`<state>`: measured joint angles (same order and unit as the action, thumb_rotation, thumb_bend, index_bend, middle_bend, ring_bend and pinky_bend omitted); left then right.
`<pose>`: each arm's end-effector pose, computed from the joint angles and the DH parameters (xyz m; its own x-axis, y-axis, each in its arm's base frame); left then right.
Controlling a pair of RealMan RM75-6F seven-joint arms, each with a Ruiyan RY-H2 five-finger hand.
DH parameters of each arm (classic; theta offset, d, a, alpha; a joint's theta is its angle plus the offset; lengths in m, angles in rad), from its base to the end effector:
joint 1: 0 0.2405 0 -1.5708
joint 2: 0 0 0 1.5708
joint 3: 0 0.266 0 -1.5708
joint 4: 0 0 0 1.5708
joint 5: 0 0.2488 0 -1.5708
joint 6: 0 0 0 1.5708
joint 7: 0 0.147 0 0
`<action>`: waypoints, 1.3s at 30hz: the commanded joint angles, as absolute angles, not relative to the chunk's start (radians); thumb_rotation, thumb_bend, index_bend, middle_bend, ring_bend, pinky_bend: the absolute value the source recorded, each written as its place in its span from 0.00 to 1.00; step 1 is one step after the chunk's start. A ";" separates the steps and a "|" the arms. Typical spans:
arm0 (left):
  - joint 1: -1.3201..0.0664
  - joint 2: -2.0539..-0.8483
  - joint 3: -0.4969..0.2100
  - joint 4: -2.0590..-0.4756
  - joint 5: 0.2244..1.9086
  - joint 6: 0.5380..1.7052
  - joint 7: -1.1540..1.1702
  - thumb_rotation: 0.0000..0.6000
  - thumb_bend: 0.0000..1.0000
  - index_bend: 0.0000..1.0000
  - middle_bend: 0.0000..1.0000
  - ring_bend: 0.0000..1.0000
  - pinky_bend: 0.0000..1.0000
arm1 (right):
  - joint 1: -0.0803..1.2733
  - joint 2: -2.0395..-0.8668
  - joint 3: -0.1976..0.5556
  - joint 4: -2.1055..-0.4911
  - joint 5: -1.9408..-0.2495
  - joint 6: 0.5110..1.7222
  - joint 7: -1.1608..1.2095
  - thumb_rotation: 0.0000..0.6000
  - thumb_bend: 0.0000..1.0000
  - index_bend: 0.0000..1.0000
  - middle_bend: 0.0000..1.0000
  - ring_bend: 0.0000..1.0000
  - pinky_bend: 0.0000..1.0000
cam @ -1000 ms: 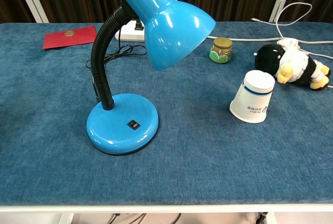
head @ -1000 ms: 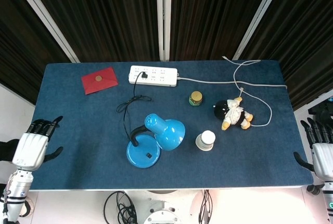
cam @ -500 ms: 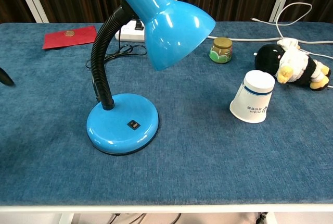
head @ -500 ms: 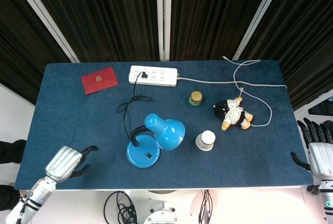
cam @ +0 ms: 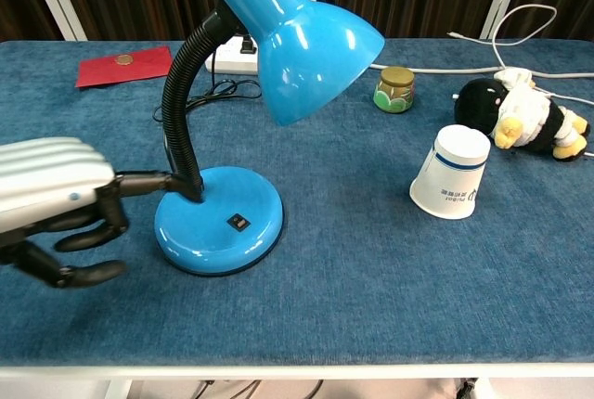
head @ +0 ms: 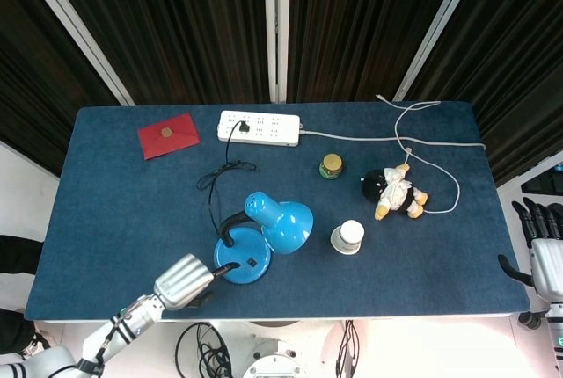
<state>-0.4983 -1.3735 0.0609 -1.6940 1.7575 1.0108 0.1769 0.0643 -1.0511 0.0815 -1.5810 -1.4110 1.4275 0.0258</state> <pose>-0.1823 0.2160 -0.0418 0.5400 0.3126 0.7815 0.6934 -0.6915 -0.2026 -0.3650 -0.1890 0.1593 0.4471 -0.0272 0.8941 -0.8885 0.1024 0.4474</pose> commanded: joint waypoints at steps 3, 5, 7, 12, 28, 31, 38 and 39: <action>-0.528 -1.423 0.037 -1.678 1.733 0.991 0.198 1.00 0.37 0.11 0.85 0.85 0.84 | 0.065 -1.051 0.084 -1.567 -1.401 1.417 0.043 1.00 0.21 0.00 0.00 0.00 0.00; -0.540 -1.437 0.037 -1.670 1.726 0.978 0.192 1.00 0.37 0.11 0.86 0.86 0.84 | 0.066 -1.052 0.084 -1.560 -1.409 1.419 0.052 1.00 0.21 0.00 0.00 0.00 0.00; -0.549 -1.453 0.036 -1.656 1.718 0.969 0.187 1.00 0.37 0.11 0.86 0.86 0.84 | 0.066 -1.055 0.085 -1.551 -1.417 1.427 0.062 1.00 0.21 0.00 0.00 0.00 0.00; -0.560 -1.479 0.040 -1.626 1.692 0.955 0.180 1.00 0.38 0.11 0.85 0.86 0.84 | 0.064 -1.055 0.084 -1.545 -1.420 1.429 0.072 1.00 0.21 0.00 0.00 0.00 0.00; -0.569 -1.483 0.074 -1.603 1.665 0.964 0.156 1.00 0.41 0.16 0.86 0.86 0.85 | 0.068 -1.051 0.086 -1.543 -1.403 1.408 0.074 1.00 0.21 0.00 0.00 0.00 0.00; -0.572 -1.486 0.076 -1.600 1.659 0.963 0.156 1.00 0.41 0.16 0.86 0.86 0.85 | 0.068 -1.051 0.086 -1.545 -1.403 1.409 0.073 1.00 0.21 0.00 0.00 0.00 0.00; -0.578 -1.492 0.081 -1.596 1.645 0.956 0.158 1.00 0.41 0.16 0.86 0.86 0.85 | 0.068 -1.051 0.086 -1.544 -1.402 1.408 0.073 1.00 0.21 0.00 0.00 0.00 0.00; -0.578 -1.493 0.082 -1.595 1.644 0.957 0.158 1.00 0.41 0.16 0.86 0.86 0.85 | 0.068 -1.051 0.086 -1.543 -1.402 1.409 0.073 1.00 0.21 0.00 0.00 0.00 0.00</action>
